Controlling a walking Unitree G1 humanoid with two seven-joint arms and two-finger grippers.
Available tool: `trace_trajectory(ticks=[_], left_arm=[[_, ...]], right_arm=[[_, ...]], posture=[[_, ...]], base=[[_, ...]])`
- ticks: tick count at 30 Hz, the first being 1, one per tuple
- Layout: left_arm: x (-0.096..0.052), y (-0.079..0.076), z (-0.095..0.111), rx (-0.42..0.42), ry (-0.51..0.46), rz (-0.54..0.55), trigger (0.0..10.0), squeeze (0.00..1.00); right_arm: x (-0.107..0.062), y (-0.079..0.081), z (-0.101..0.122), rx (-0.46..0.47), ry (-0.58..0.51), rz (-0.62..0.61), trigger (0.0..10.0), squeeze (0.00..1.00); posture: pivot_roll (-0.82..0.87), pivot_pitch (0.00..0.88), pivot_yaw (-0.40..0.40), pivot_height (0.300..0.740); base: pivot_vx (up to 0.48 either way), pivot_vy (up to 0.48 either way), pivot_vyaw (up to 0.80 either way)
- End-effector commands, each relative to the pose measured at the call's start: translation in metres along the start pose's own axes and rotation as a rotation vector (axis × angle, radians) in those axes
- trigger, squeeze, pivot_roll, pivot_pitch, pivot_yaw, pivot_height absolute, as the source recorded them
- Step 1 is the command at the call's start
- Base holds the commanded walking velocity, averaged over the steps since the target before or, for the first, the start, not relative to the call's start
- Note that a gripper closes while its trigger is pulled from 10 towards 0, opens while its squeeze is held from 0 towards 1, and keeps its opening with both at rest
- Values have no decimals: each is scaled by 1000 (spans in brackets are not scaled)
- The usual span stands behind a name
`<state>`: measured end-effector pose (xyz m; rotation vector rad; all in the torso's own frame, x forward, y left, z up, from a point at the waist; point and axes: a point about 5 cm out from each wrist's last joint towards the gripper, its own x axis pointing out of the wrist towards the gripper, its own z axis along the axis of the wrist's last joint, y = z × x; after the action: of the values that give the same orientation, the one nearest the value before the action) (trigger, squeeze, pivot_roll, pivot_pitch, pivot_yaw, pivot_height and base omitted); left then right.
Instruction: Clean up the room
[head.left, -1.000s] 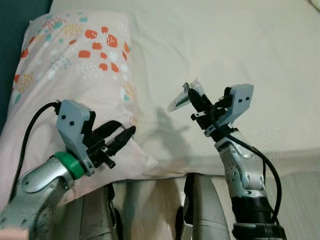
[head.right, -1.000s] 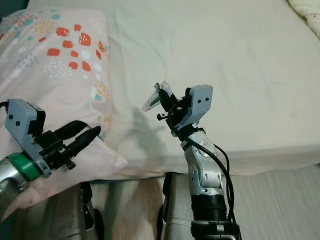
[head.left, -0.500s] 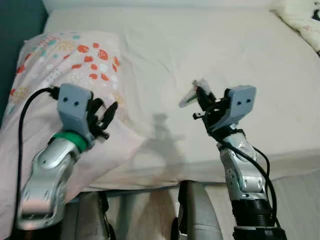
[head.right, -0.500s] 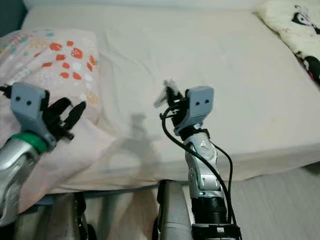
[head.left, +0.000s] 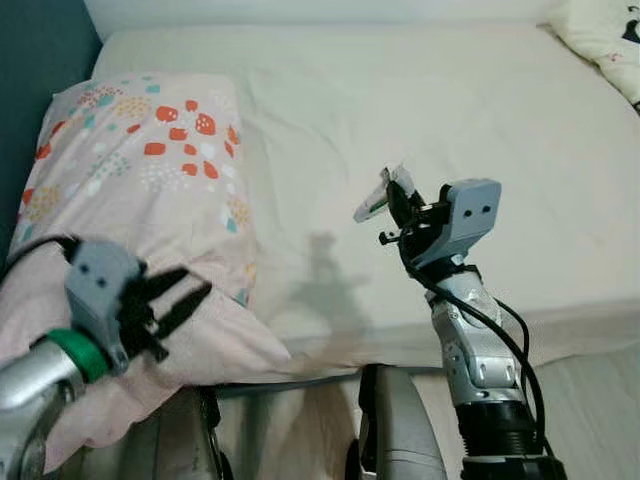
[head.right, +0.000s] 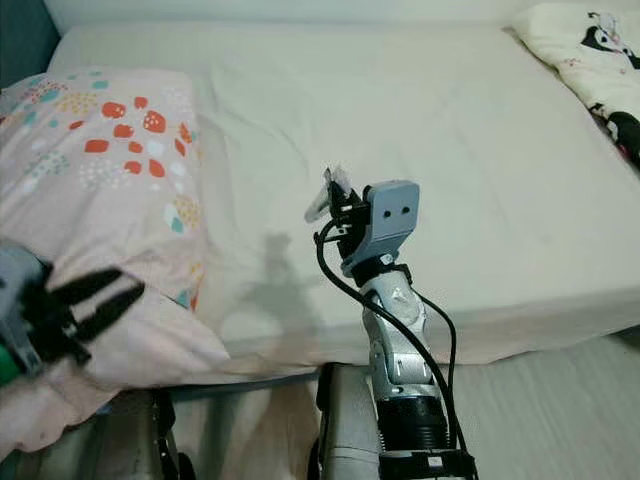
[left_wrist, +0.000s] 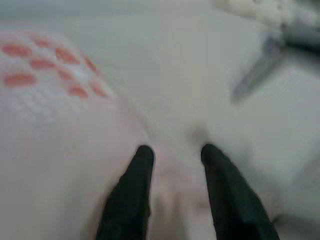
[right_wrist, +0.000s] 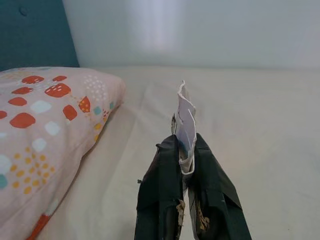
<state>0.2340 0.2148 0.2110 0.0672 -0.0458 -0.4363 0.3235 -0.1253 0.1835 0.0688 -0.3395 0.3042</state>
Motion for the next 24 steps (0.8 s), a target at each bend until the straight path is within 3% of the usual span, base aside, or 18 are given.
trace_trajectory(ticks=[1, 2, 3, 4, 6, 7, 8, 9, 10, 12, 14, 17, 20, 24], left_arm=[[5, 2, 18, -126, -118, 47, 10000, 0], [11, 3, 38, -229, -246, 65, 10000, 0], [11, 3, 38, -229, -246, 65, 10000, 0], [17, 5, 55, -264, -342, 82, 10000, 0], [28, 7, 72, -200, -405, 152, 10000, 0], [28, 7, 72, -200, -405, 152, 10000, 0], [36, 4, 72, -106, -378, 190, 10000, 0], [36, 4, 72, -106, -378, 190, 10000, 0], [43, 1, 68, -5, -345, 216, 10000, 0], [57, -6, 50, 95, -256, 255, 10000, 0], [68, -9, 30, 56, -194, 351, 10000, 0], [73, -6, 6, 66, -126, 500, 10000, 0], [73, -4, -1, 79, -107, 543, 10000, 0], [65, 5, -24, -8, -51, 675, 10000, 0]], right_arm=[[0, 1, -2, -7, 4, 1, 10000, 0], [1, 2, 0, -10, -3, 0, 10000, 0], [1, 2, 0, -10, -3, 0, 10000, 0], [2, 2, 1, -11, -9, -2, 10000, 0], [2, 1, 1, -13, -12, -4, 10000, 0], [2, 1, 1, -13, -12, -4, 10000, 0], [2, 1, 1, -13, -13, -5, 10000, 0], [2, 1, 1, -13, -13, -5, 10000, 0], [3, 2, 1, -15, -14, -5, 10000, 0], [4, 3, 2, -21, -25, -10, 10000, 0], [5, 3, 5, -66, -39, -22, 10000, 0], [3, 1, 8, -127, -58, -49, 10000, 0], [3, -1, 10, -137, -66, -64, 10000, 0], [4, -10, 24, -172, -129, -113, 10000, 0]], posture=[[9, 66, -21, 560], [6, 66, -22, 560], [6, 66, -22, 560], [9, 66, -24, 560], [9, 61, -24, 560], [9, 61, -24, 560], [6, 58, -22, 560], [6, 58, -22, 560], [5, 55, -19, 560], [-6, 51, -12, 560], [-17, 50, -5, 560], [-27, 47, -3, 560], [-30, 48, -4, 560], [-44, 45, -3, 560]], base=[[0, 0, 0], [0, 0, 0], [0, 0, 0], [0, 0, 0], [0, 0, 0], [0, 0, 0], [0, 0, 0], [0, 0, 0], [0, 0, 0], [0, 0, 0], [0, 0, 0], [0, 0, 0], [0, 0, 0], [0, 0, 0]])
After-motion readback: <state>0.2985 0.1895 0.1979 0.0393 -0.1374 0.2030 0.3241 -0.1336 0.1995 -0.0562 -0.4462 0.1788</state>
